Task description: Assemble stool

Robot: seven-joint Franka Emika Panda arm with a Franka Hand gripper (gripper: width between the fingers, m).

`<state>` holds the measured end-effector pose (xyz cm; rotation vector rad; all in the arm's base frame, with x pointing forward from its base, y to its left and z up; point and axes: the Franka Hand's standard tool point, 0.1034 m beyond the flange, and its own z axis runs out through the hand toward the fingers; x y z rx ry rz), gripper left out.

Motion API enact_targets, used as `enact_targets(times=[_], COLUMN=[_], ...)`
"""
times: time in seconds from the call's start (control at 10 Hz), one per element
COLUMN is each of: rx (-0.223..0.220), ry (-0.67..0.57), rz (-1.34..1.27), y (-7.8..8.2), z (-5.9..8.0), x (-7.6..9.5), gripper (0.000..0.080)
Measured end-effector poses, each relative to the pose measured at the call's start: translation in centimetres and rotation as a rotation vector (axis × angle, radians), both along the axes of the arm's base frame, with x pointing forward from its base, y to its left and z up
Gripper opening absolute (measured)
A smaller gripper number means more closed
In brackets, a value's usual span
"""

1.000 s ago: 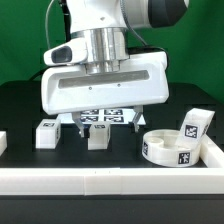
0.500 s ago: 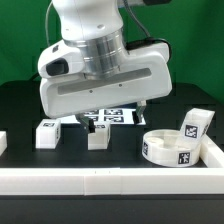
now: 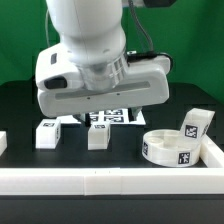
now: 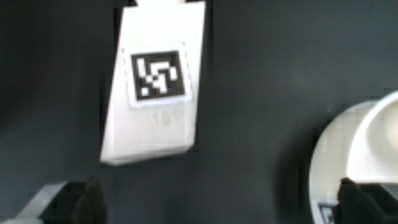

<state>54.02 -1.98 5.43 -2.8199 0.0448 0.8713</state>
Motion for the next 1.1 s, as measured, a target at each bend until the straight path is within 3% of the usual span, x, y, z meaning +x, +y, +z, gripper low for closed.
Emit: enact_targets(times=[0.1, 0.3, 0.5, 0.7, 1.0, 1.1], rx=[0.017, 0.02, -0.019, -0.021, -0.031, -0.056], ry=[0.073, 0.097, 0.064, 0.048, 0.066, 0.08], rz=[0.01, 0.012, -0.027, -0.043, -0.051, -0.076], y=[0.2, 0.2, -0.9, -2.3, -2.0, -2.1], z=[-0.1, -0.6, -1.3, -1.3, -1.7, -1.9], x=[-0.2, 0.0, 0.5, 0.5, 0.2, 0.0], gripper=[0.0649, 0.0649, 0.0649, 0.0649, 0.0649, 0.0649])
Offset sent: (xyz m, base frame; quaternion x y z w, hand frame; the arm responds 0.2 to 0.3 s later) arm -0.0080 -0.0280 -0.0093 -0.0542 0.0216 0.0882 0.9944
